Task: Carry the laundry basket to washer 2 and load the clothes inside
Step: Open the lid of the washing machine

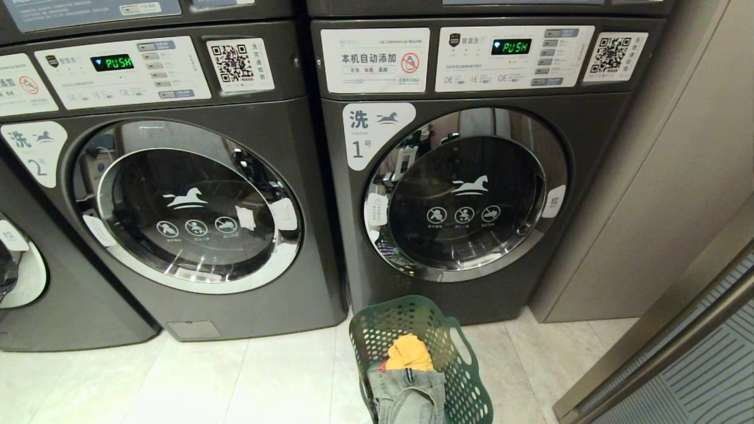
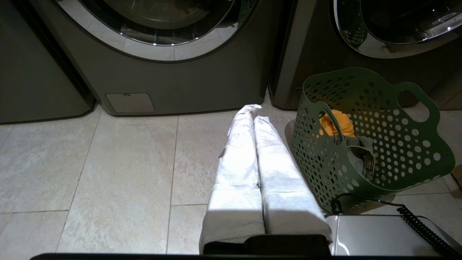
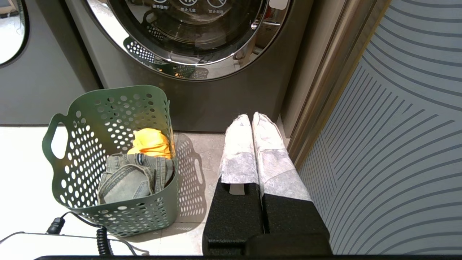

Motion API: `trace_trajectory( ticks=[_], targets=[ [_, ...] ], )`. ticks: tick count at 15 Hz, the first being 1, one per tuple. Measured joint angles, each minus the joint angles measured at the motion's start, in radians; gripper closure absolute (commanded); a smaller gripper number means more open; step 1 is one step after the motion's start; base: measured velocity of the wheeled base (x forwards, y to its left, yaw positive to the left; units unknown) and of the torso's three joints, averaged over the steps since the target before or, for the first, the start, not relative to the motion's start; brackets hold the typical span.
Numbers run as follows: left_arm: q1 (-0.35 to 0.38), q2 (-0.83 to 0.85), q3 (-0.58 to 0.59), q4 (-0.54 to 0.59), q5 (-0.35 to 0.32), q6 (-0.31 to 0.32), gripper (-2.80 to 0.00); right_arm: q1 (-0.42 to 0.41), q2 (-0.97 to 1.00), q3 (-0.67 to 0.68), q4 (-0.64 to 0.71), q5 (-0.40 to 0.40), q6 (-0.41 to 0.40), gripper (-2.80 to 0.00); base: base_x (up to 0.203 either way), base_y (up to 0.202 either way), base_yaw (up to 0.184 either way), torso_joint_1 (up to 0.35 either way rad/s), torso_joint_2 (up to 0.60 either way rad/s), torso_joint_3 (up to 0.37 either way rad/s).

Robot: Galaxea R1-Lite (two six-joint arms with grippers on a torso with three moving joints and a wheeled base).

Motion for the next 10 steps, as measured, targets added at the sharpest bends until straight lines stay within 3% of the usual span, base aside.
trace_trajectory(
  ticks=[5,10],
  targets=[
    [0.0,0.0,0.0,0.0,0.0,0.0,0.0,0.0,0.0,0.0,0.0,-0.001,0.004,0.0,0.0,0.0,0.0,0.0,0.0,-0.014],
    [0.0,0.0,0.0,0.0,0.0,0.0,0.0,0.0,0.0,0.0,0.0,-0.003,0.006,0.0,0.0,0.0,0.0,0.001,0.0,-0.17]
  ],
)
